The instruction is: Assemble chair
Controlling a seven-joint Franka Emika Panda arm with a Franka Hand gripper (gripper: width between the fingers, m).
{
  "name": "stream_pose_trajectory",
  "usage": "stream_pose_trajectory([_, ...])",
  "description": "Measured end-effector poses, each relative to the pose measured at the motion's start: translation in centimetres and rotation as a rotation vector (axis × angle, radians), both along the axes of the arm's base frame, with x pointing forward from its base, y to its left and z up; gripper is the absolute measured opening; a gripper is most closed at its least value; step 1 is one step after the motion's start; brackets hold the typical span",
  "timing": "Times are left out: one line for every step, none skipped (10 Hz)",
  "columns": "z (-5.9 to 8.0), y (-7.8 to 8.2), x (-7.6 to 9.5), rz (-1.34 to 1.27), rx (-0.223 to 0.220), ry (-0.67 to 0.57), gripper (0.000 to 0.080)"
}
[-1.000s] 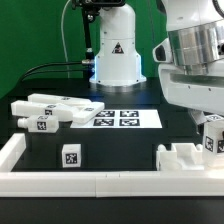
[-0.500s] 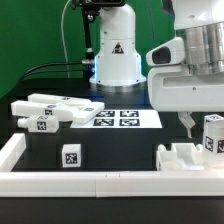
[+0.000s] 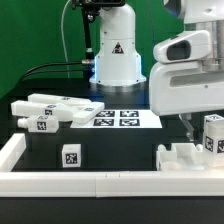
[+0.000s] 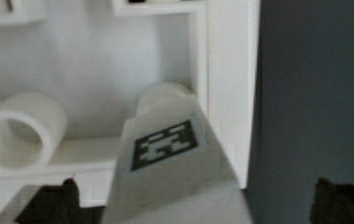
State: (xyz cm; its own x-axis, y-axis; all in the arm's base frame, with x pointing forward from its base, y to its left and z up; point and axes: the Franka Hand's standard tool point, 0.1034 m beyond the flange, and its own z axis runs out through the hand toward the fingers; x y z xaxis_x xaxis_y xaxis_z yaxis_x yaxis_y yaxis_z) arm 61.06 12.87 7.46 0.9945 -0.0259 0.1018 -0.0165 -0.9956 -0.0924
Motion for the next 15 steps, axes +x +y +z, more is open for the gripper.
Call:
stream_pose_trajectory([0.0, -0.1, 0.0, -0.021, 0.003, 0.002, 0.056])
stream_pose_trajectory([0.0, -0.2, 0.0, -0.022, 0.003, 0.002, 0.0376])
stream_pose_trajectory([-0.1, -0.4, 0.0, -0.102, 0.009, 0.009, 0.0291])
stream_pose_trajectory([-0.1, -0.5, 0.1, -0.152, 0.015, 0.014, 0.0291])
stream_pose_trajectory([-0.2, -1.0, 0.4, -0.293, 0.045, 0.028, 0.0291])
stream_pose_trajectory([-0.2, -1.0, 0.4, -0.485, 0.069, 0.048, 0.029])
stream_pose_trajectory([-0.3, -0.9, 0.2, -0.605, 0.082, 0.062, 0.029])
stream_pose_trajectory([-0.4, -1.1, 0.2, -0.836, 0.132, 0.096, 0.029])
stream_pose_trajectory([-0.4, -1.4, 0.3, -1.029, 0.181, 0.132, 0.029])
stream_pose_trajectory([-0.4, -1.4, 0.2, -1.113, 0.201, 0.15, 0.029])
stream_pose_trajectory([-0.4, -1.4, 0.2, -1.123, 0.206, 0.152, 0.029])
stream_pose_trajectory([-0.4, -1.4, 0.2, -1.102, 0.203, 0.149, 0.029])
stream_pose_trajectory([-0.4, -1.2, 0.2, -1.041, 0.188, 0.142, 0.037])
stream_pose_trajectory([-0.1, -0.6, 0.2, -0.886, 0.144, 0.127, 0.0552])
stream_pose_trajectory([0.4, -0.4, 0.7, -0.72, 0.112, 0.107, 0.0552])
